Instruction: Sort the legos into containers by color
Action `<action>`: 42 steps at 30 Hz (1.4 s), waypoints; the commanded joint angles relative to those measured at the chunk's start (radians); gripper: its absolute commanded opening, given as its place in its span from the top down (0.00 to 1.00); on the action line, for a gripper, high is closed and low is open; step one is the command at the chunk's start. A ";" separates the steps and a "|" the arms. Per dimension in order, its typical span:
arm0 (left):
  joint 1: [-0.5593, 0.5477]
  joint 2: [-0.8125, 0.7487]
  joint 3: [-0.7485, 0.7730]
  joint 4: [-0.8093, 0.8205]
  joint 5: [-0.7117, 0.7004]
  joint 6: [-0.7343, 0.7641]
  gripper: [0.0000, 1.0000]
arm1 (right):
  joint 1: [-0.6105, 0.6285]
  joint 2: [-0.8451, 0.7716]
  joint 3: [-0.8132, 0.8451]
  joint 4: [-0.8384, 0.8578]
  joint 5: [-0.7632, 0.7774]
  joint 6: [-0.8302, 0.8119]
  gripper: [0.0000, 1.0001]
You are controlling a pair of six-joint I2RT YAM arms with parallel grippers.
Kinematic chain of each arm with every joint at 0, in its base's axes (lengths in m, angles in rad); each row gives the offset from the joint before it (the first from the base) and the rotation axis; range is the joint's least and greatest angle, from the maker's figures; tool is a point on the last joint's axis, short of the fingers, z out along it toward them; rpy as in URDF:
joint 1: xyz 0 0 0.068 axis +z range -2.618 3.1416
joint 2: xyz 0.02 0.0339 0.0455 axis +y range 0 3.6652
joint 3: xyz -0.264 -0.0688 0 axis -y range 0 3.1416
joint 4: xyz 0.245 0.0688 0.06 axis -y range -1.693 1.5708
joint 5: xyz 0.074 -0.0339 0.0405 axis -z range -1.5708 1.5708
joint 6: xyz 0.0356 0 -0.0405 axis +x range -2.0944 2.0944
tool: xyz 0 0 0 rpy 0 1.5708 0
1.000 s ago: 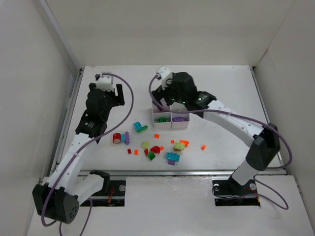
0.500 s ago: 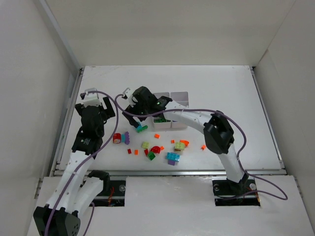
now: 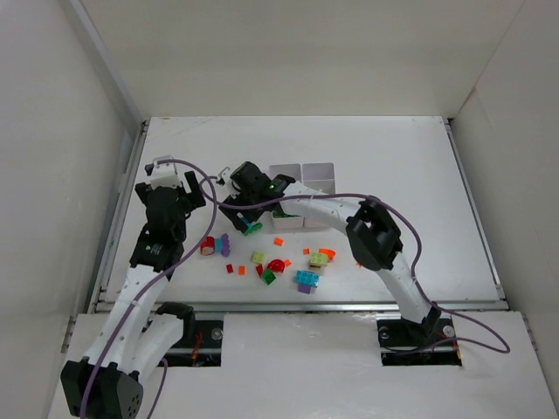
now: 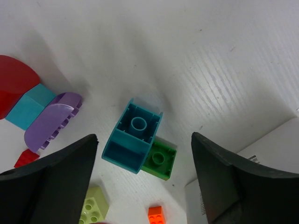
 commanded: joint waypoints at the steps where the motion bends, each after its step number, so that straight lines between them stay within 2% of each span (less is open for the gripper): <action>1: 0.001 -0.003 0.008 0.054 0.007 0.007 0.19 | 0.014 0.005 0.028 0.001 -0.043 -0.010 0.16; 2: 0.001 -0.003 0.008 0.054 0.018 0.007 0.19 | 0.014 0.005 0.028 0.001 -0.043 -0.019 0.22; 6: 0.001 -0.003 0.008 0.045 0.018 0.007 0.19 | 0.014 0.017 0.019 -0.019 -0.063 -0.030 0.34; 12: 0.001 -0.003 -0.001 0.045 0.018 0.007 0.19 | 0.014 0.026 0.030 -0.028 -0.063 -0.030 0.37; 13: 0.001 -0.003 -0.001 0.045 0.018 0.007 0.19 | 0.014 0.036 0.030 -0.028 -0.072 -0.030 0.47; 15: 0.001 -0.003 -0.001 0.045 0.018 0.007 0.19 | 0.014 0.036 0.039 -0.037 -0.084 -0.039 0.58; 16: 0.001 -0.003 -0.001 0.045 0.027 0.007 0.19 | 0.014 0.045 0.050 -0.037 -0.084 -0.039 0.74; 20: 0.001 -0.003 -0.001 0.045 0.059 0.027 0.19 | 0.014 0.034 0.068 -0.046 -0.104 -0.050 1.00; 24: 0.001 -0.003 0.020 0.036 0.173 0.103 0.19 | -0.013 -0.006 0.134 -0.026 -0.165 -0.013 1.00; 27: 0.001 -0.003 0.043 0.036 0.248 0.165 0.19 | -0.100 -0.064 0.163 0.064 -0.337 0.111 1.00; 28: 0.001 -0.017 0.043 0.036 0.265 0.179 0.19 | -0.154 -0.084 0.163 0.105 -0.443 0.152 1.00; 30: 0.001 -0.041 0.054 0.055 0.311 0.209 0.19 | -0.202 -0.150 0.122 0.263 -0.538 0.273 1.00; 33: 0.001 -0.060 0.054 0.115 0.372 0.278 0.21 | -0.274 -0.217 0.106 0.380 -0.671 0.326 1.00; 34: 0.001 -0.073 0.042 0.132 0.444 0.303 0.21 | -0.288 -0.217 0.106 0.380 -0.714 0.326 1.00; 36: 0.001 -0.083 0.032 0.169 0.556 0.407 0.22 | -0.323 -0.231 0.148 0.393 -0.901 0.311 1.00; 37: 0.001 -0.083 0.022 0.203 0.691 0.453 0.22 | -0.323 -0.242 0.160 0.393 -0.969 0.286 1.00; 38: 0.001 -0.083 0.022 0.218 0.760 0.497 0.22 | -0.337 -0.242 0.160 0.393 -1.089 0.286 1.00; 39: 0.001 -0.074 0.022 0.233 0.821 0.566 0.19 | -0.337 -0.242 0.172 0.402 -1.140 0.274 1.00; 42: 0.001 -0.014 0.060 0.296 1.016 0.633 0.16 | -0.337 -0.262 0.172 0.402 -1.292 0.263 1.00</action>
